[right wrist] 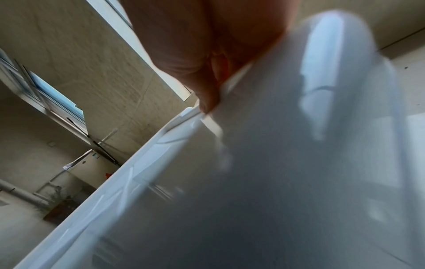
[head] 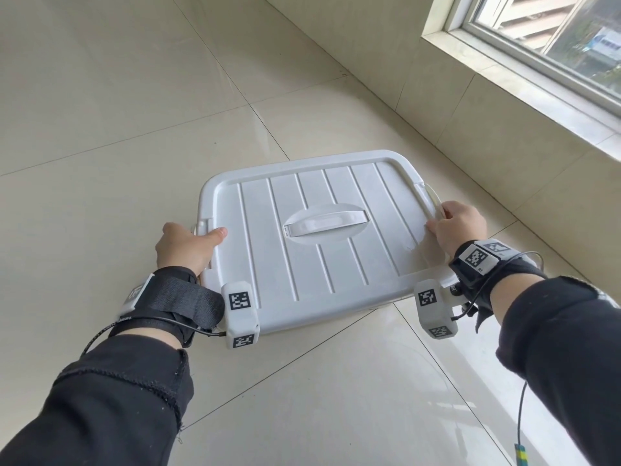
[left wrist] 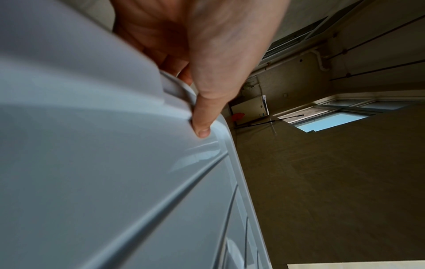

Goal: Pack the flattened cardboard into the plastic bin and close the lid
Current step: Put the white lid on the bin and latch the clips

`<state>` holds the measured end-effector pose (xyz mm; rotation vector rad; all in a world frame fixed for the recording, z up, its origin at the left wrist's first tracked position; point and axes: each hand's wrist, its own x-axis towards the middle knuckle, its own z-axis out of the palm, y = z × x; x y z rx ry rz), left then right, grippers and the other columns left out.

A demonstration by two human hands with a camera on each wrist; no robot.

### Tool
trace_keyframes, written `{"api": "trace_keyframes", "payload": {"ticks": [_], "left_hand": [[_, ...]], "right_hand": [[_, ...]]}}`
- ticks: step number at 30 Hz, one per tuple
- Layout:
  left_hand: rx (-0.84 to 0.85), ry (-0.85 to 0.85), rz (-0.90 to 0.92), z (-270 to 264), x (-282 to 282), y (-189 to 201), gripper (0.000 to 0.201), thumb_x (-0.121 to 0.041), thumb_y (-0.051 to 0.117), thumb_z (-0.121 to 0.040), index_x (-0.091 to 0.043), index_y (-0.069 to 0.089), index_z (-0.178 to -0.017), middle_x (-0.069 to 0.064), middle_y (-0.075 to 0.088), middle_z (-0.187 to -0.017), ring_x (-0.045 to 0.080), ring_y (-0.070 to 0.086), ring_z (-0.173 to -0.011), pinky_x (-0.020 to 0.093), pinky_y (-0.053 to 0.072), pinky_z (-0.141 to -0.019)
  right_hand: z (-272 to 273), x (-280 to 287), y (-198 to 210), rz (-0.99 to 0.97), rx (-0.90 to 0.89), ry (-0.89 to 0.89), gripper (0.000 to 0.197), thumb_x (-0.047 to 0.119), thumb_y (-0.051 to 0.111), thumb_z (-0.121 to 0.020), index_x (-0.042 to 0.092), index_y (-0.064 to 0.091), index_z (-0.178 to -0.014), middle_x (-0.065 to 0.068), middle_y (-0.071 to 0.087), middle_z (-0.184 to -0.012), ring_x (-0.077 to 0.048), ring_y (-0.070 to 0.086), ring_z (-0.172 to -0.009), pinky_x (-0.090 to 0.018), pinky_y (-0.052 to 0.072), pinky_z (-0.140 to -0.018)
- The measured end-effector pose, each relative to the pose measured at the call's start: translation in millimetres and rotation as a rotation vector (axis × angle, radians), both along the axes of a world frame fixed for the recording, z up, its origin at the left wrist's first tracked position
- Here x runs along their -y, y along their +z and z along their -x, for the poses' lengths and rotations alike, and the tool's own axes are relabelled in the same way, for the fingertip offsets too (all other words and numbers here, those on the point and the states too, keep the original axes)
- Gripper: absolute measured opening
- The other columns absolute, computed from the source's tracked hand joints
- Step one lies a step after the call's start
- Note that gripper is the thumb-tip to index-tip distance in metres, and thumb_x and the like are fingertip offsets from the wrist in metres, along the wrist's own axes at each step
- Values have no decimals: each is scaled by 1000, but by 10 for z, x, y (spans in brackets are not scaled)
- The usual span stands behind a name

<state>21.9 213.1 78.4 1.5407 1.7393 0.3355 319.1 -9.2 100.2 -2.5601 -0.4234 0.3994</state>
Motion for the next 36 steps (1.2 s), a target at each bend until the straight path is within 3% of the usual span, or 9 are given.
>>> {"api": "trace_keyframes", "payload": {"ticks": [7,12,17,19,22,26,29,33,36], "left_hand": [[-31,-25,-29,-17,32,34,71,-45,72,-74,7,52,-119,25,61,-120,42,63,-103,43,51,-80],[-83,-41,-79,-49,87,83,64,-40,68,-81,6,49,-122,24,58,-123,41,58,-109,42,48,-85],[-139,-62,-87,-86,120,158,59,-35,64,-86,7,48,-123,25,56,-126,41,55,-116,41,45,-90],[-178,-75,-107,-108,131,161,54,-32,63,-87,7,49,-122,26,57,-126,43,54,-116,42,44,-91],[-239,-108,-150,-151,165,168,48,-25,59,-90,8,47,-123,29,55,-128,47,52,-118,46,44,-94],[-269,-133,-180,-157,182,181,43,-23,57,-91,8,48,-121,30,56,-126,47,53,-116,46,44,-93],[-246,-132,-187,-107,148,149,44,-28,59,-89,6,51,-115,29,60,-118,46,56,-110,44,45,-88],[-177,-144,-133,-39,110,107,47,-36,62,-82,4,55,-105,25,66,-103,43,61,-97,41,47,-77],[-158,-137,-79,-19,102,106,45,-35,62,-72,2,60,-97,22,68,-94,39,64,-85,34,47,-67]], "right_hand": [[20,18,27,-4,-4,4,24,11,58,-85,10,63,-109,-11,62,-95,-26,52,-83,-30,41,-70],[71,48,32,-34,2,19,32,11,54,-89,10,57,-121,-17,61,-118,-34,56,-106,-35,45,-82],[61,71,63,-46,-66,38,38,7,51,-90,11,51,-128,-15,56,-126,-33,54,-110,-30,38,-76],[63,77,58,-50,-75,49,40,6,51,-91,12,49,-130,-14,54,-128,-30,54,-101,-27,38,-70],[60,65,34,-57,-76,59,39,6,51,-91,12,48,-129,-14,54,-127,-22,48,-87,-23,37,-54],[31,60,1,-42,-89,53,39,7,52,-90,14,47,-128,-16,55,-124,-23,48,-83,-20,32,-47],[29,72,0,-14,-107,61,41,9,51,-91,15,44,-130,-17,56,-119,-23,48,-79,-20,30,-46],[38,72,7,42,-141,86,45,8,48,-92,17,37,-134,-10,49,-98,-21,48,-66,-23,32,-46],[46,103,3,35,-160,52,48,1,45,-89,17,38,-134,-8,48,-97,-24,50,-77,-28,41,-57]]}}
